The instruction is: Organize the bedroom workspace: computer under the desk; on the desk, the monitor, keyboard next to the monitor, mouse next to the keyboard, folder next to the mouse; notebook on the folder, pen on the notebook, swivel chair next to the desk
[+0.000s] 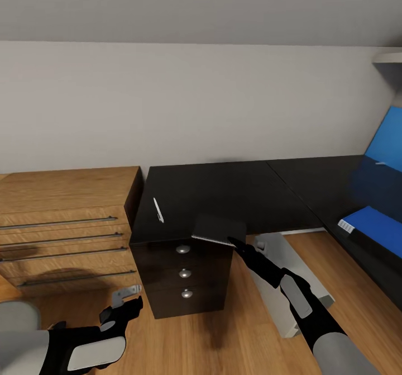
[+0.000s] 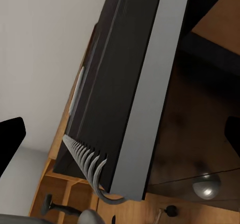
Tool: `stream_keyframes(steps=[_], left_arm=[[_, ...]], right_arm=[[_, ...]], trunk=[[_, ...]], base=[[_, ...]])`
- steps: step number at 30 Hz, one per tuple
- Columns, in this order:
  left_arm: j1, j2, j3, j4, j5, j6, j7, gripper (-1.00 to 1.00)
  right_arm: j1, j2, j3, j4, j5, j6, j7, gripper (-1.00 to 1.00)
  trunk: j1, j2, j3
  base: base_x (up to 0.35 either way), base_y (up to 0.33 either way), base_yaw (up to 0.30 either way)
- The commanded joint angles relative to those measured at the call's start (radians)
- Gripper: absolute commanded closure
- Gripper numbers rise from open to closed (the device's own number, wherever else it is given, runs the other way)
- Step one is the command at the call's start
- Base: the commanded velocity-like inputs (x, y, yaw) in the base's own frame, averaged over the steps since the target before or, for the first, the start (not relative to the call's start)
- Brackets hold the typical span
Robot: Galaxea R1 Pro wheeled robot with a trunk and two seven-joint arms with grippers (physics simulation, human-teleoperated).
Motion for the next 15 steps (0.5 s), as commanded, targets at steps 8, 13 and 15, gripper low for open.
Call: stream_keyframes(steps=[8, 13, 15], left_arm=[[-0.002, -0.001, -0.005, -0.002, 0.004, -0.004, 0.002, -1.0], [-0.002, -0.001, -0.005, -0.002, 0.004, -0.004, 0.002, -1.0], [-0.002, -0.001, -0.005, -0.002, 0.004, -0.004, 0.002, -1.0]], right_arm=[[-0.001, -0.001, 0.002, 0.0, -0.01, 0.007, -0.001, -1.0], [-0.001, -0.001, 0.002, 0.0, -0.009, -0.004, -0.001, -1.0], [-0.001, -0.001, 0.002, 0.0, -0.009, -0.016, -0.001, -1.0]], trunk=[[0.0, 0.0, -0.001], [0.0, 0.0, -0.001], [0.0, 0.0, -0.001]], base=[[0.0, 0.0, 0.0], [0.0, 0.0, 0.0], [0.0, 0.0, 0.0]])
